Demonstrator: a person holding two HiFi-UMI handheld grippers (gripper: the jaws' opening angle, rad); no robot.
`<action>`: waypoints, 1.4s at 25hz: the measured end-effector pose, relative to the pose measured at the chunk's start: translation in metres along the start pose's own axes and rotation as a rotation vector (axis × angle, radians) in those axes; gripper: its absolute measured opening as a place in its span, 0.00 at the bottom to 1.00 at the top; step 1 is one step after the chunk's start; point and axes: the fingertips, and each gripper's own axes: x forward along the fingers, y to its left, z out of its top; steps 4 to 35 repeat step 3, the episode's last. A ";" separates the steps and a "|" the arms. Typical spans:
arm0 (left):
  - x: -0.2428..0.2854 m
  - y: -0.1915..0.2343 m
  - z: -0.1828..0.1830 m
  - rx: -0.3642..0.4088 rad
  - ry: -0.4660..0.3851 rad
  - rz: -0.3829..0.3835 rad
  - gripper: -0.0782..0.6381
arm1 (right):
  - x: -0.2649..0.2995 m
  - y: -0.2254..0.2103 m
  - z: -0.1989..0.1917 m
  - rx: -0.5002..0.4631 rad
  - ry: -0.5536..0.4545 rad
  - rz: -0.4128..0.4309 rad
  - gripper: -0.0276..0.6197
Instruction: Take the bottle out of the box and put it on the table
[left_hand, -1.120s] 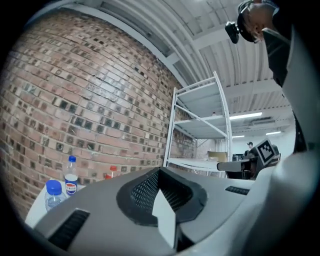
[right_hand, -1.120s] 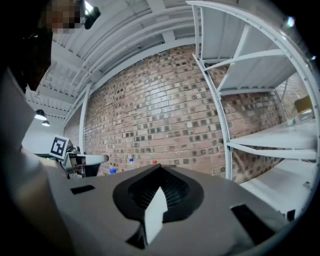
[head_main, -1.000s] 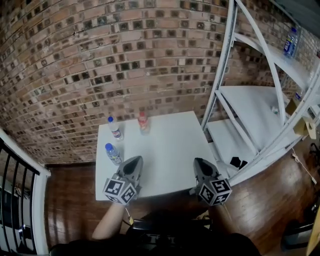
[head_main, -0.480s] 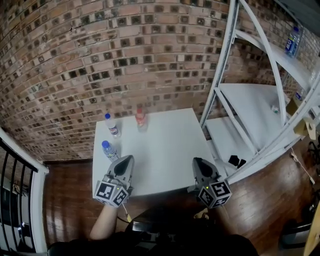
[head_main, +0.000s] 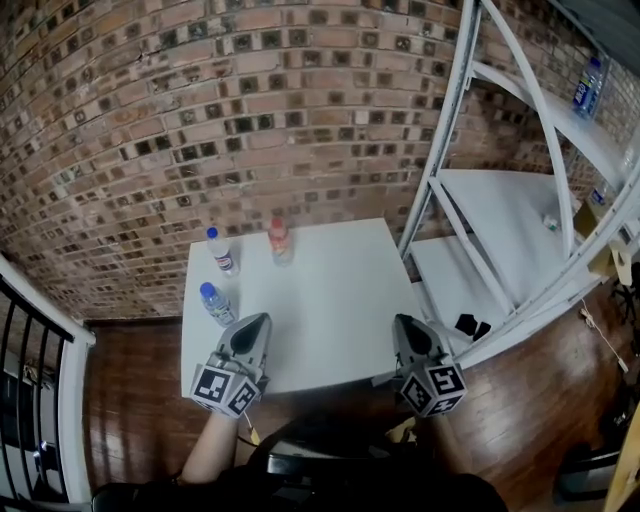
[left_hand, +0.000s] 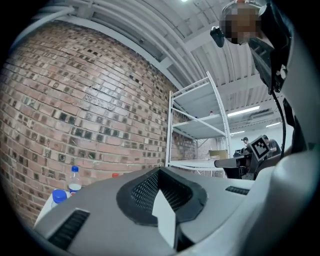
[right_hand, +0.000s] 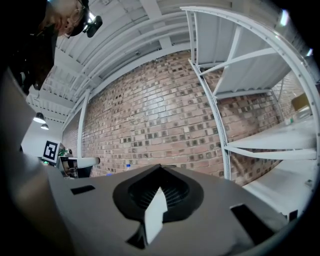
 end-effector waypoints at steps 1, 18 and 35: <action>0.000 -0.001 0.000 -0.005 -0.002 0.001 0.12 | 0.000 -0.002 0.000 0.004 -0.002 -0.002 0.05; 0.001 -0.002 -0.001 -0.008 -0.004 0.004 0.12 | 0.002 -0.006 0.000 0.013 -0.007 -0.003 0.05; 0.001 -0.002 -0.001 -0.008 -0.004 0.004 0.12 | 0.002 -0.006 0.000 0.013 -0.007 -0.003 0.05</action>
